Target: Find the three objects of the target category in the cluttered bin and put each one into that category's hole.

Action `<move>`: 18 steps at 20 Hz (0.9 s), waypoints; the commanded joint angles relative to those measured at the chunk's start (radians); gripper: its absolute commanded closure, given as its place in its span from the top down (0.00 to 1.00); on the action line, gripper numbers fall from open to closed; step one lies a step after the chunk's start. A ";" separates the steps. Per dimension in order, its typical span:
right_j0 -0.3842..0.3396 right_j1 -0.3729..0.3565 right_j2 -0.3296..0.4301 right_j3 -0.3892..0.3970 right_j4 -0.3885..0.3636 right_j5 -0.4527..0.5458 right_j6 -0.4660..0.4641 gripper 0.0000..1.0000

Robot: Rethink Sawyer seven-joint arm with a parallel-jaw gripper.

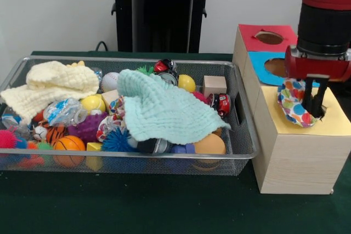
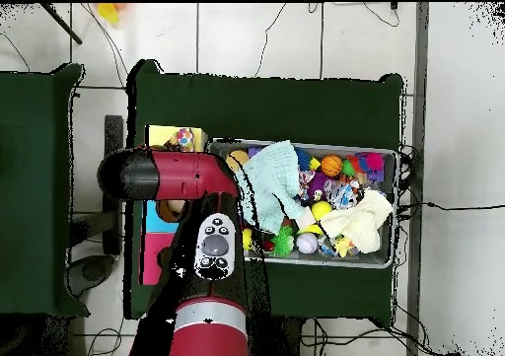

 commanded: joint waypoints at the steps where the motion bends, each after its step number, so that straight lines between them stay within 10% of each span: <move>1: -0.015 -0.094 0.013 -0.036 0.005 0.306 0.116 0.00; 18: -0.070 -0.142 0.043 -0.001 -0.009 0.314 0.060 0.00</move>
